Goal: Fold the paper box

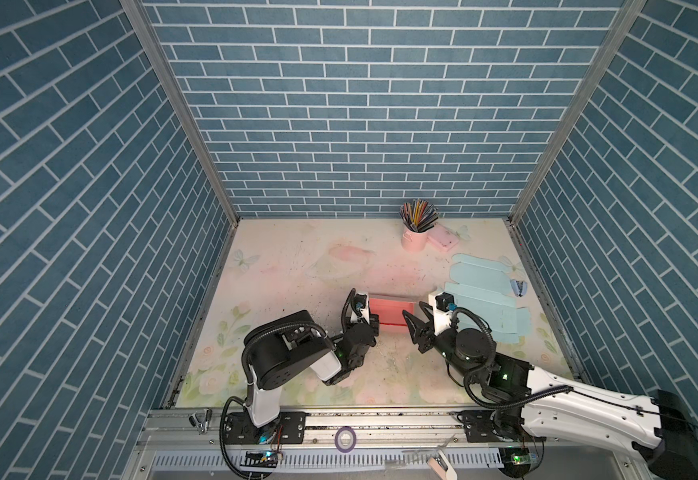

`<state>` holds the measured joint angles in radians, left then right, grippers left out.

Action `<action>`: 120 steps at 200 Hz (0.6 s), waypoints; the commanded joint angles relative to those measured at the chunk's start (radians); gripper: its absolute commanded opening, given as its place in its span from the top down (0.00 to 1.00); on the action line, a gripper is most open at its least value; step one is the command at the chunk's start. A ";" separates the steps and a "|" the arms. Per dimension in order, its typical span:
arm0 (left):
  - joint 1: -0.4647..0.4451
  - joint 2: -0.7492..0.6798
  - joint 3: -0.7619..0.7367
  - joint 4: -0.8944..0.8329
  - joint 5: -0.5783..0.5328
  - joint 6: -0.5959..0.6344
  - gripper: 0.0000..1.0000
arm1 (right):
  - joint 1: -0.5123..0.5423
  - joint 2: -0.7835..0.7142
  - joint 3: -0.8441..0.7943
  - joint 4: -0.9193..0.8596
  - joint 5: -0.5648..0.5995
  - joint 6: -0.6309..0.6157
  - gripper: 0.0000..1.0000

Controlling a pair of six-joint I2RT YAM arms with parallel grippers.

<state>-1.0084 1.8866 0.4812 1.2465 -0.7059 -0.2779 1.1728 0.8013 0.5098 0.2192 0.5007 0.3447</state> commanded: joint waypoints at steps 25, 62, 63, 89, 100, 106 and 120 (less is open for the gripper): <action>-0.021 0.044 -0.013 -0.119 0.020 0.006 0.93 | -0.102 0.070 0.225 -0.372 -0.048 0.143 0.40; -0.025 0.051 -0.007 -0.123 0.021 0.006 0.93 | -0.273 0.182 0.242 -0.348 -0.313 0.175 0.40; -0.025 0.052 -0.006 -0.123 0.020 0.006 0.93 | -0.275 0.187 0.242 -0.347 -0.316 0.175 0.40; -0.030 0.051 -0.006 -0.127 0.018 0.006 0.91 | -0.314 0.277 0.225 -0.300 -0.381 0.192 0.40; -0.033 0.051 -0.006 -0.124 0.018 0.004 0.89 | -0.328 0.309 0.208 -0.263 -0.393 0.202 0.40; -0.033 0.051 -0.010 -0.120 0.017 0.005 0.88 | -0.335 0.326 0.200 -0.246 -0.397 0.206 0.40; -0.032 0.041 -0.018 -0.117 0.019 0.001 0.83 | -0.349 0.365 0.190 -0.218 -0.406 0.210 0.41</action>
<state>-1.0309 1.9133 0.4801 1.1831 -0.6903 -0.2649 0.8482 1.1175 0.7223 -0.0582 0.1600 0.5011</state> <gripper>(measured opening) 0.137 0.596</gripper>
